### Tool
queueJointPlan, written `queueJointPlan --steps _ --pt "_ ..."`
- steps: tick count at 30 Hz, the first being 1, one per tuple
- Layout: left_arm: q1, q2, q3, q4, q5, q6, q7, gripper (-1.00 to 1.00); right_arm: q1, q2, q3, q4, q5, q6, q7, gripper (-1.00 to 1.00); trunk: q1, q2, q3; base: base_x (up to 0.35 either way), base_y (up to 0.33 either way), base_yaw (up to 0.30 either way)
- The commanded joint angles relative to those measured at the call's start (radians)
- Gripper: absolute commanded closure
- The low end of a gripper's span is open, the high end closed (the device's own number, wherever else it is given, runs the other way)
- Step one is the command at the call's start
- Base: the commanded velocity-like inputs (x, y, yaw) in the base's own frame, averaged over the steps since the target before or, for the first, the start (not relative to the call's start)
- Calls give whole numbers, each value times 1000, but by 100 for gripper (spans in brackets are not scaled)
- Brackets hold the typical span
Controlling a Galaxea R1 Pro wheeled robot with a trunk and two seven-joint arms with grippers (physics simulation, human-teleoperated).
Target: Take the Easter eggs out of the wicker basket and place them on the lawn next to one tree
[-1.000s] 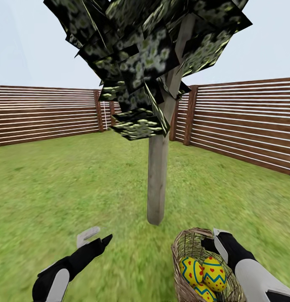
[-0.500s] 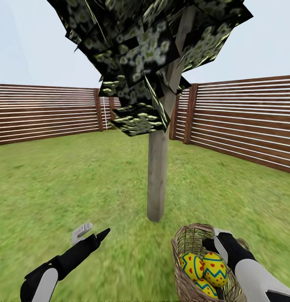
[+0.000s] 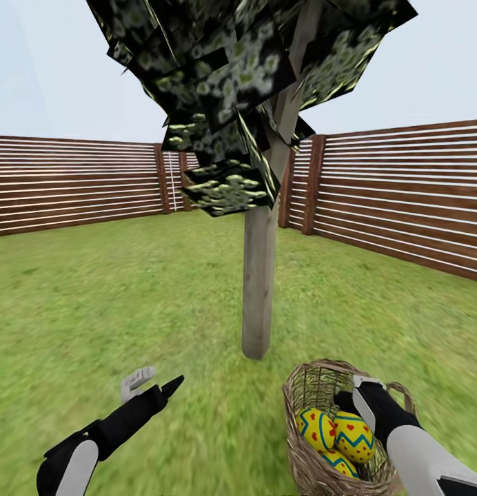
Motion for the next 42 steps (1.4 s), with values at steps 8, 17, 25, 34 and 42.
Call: queueJointPlan --steps 8,17,25,34,42 --pt "-1 -1 2 0 0 7 -7 -100 -1 2 -3 -2 -2 4 -3 -100 31 -57 -26 0 0 0" --pt "-1 -1 2 1 0 7 -8 -100 -1 2 0 -2 0 -9 -4 -100 35 -59 -61 0 0 0" --pt "-1 -1 2 2 2 7 -8 -100 0 1 1 -3 1 -67 -19 -100 38 -61 -92 0 0 0" --pt "-1 -1 3 2 2 7 -8 -100 -1 0 2 -3 1 -76 -41 -100 42 -63 -127 0 0 0" --pt "-1 -1 3 3 3 7 -9 -100 0 0 3 -3 1 -77 -42 -100 43 -63 -131 0 0 0"
